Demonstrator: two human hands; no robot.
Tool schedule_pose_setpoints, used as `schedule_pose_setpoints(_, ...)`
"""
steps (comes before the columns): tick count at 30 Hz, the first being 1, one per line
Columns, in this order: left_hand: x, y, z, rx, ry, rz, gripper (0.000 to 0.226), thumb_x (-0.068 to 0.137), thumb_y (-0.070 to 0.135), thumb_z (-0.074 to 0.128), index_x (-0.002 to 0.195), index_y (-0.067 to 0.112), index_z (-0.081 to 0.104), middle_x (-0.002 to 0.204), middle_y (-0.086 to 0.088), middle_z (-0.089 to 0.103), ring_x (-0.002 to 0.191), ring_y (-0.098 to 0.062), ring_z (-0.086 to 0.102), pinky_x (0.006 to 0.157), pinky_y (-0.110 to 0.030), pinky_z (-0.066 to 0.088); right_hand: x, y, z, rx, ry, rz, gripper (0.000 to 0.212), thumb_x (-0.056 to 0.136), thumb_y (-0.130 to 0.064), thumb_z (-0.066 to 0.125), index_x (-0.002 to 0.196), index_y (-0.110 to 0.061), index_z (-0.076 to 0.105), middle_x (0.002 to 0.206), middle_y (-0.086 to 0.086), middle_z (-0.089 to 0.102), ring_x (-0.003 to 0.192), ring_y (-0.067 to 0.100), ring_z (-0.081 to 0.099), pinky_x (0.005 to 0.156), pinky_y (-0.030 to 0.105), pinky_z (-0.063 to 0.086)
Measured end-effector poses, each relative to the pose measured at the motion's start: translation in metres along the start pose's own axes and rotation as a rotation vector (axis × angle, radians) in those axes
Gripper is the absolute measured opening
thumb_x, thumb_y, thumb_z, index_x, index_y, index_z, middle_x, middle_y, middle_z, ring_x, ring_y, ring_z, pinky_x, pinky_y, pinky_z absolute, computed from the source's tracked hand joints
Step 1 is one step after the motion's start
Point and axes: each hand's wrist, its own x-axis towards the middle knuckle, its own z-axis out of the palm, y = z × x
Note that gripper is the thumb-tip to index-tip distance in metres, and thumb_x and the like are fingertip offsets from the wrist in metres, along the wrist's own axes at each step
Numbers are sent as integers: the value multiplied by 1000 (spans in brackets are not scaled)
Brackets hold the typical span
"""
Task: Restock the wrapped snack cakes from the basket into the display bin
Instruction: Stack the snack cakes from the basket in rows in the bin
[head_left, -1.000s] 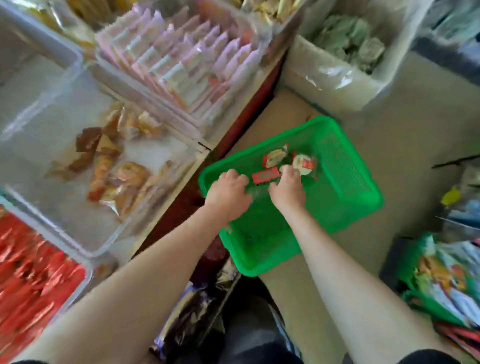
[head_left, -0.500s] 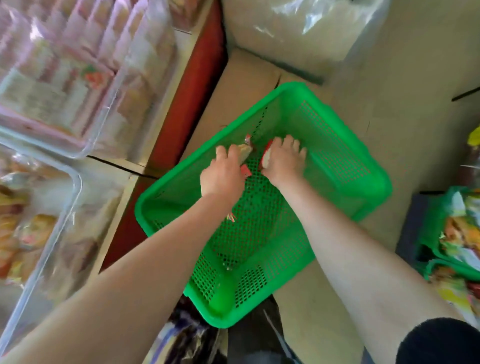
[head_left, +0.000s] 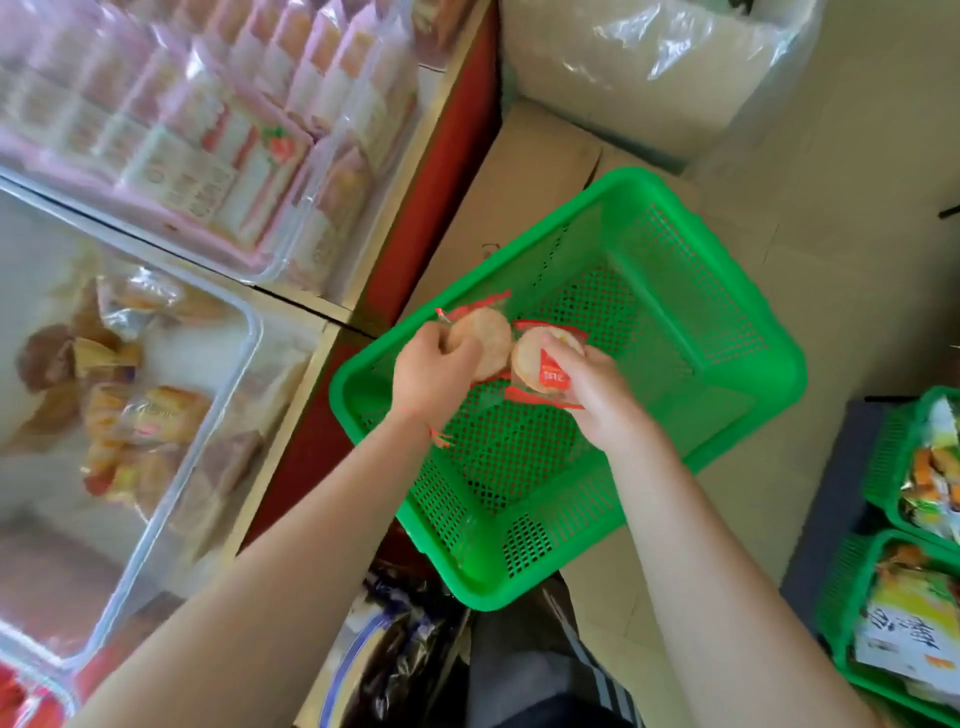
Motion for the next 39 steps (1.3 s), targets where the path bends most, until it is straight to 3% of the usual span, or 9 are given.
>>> schedule_pose_setpoints(3,-38,-29,-42,-424,-147,-152,12,85,18,63,88,20,52,74,0,62,57,-14,61,54,-28,52,-41,10,46,65,-168,1,55,84,-36,66,130,-7,58,123,18,65,108,28,63,98,48,49)
schedule_pose_setpoints(8,-102,-82,-120,-834,-182,-238,23,91,10,61,108,22,51,74,-2,71,62,-17,68,66,-36,61,-108,23,135,-54,-421,-1,50,82,-32,65,124,-6,60,112,12,69,99,22,66,87,37,53)
schedule_pose_setpoints(12,-167,-140,-181,-1076,-60,-288,13,87,5,57,87,16,63,71,-3,63,52,-13,60,56,-27,53,-168,43,202,-309,-618,-38,46,75,-36,74,114,-13,66,100,6,73,88,17,69,78,31,56)
schedule_pose_setpoints(15,-222,-188,-210,-1182,-17,-307,16,88,7,52,99,13,63,83,-7,64,60,-16,60,58,-26,48,-216,72,242,-448,-750,-30,65,57,-48,90,110,-17,70,98,4,72,86,16,69,74,30,56)
schedule_pose_setpoints(19,-284,-233,-248,-1362,44,-223,19,71,13,57,82,21,70,59,5,60,48,-10,56,49,-22,48,-271,120,290,-590,-908,29,79,63,-52,86,122,-4,64,107,14,65,89,21,67,70,28,57)
schedule_pose_setpoints(23,-313,-273,-287,-1543,231,-226,30,84,20,52,113,29,54,65,1,58,56,-13,54,55,-25,48,-305,161,334,-643,-860,18,57,75,-47,80,118,-11,68,112,15,70,106,30,67,92,46,54)
schedule_pose_setpoints(28,-333,-304,-332,-1501,160,-60,45,83,67,51,93,26,67,80,-3,59,69,-17,52,69,-31,44,-333,188,380,-693,-824,31,57,79,-48,75,122,-13,65,115,12,71,108,27,67,80,33,58)
schedule_pose_setpoints(35,-332,-343,-359,-1702,52,-114,28,75,28,67,96,18,52,75,-2,48,64,-18,53,67,-33,45,-334,199,411,-612,-822,123,46,94,-38,61,129,-9,60,123,17,67,114,30,64,93,42,54)
schedule_pose_setpoints(39,-334,-372,-369,-1763,206,-164,48,81,34,55,126,17,51,111,-16,61,102,-31,64,89,-46,46,-315,195,410,-666,-736,31,41,94,-39,62,123,-10,59,114,12,71,107,26,68,85,41,56)
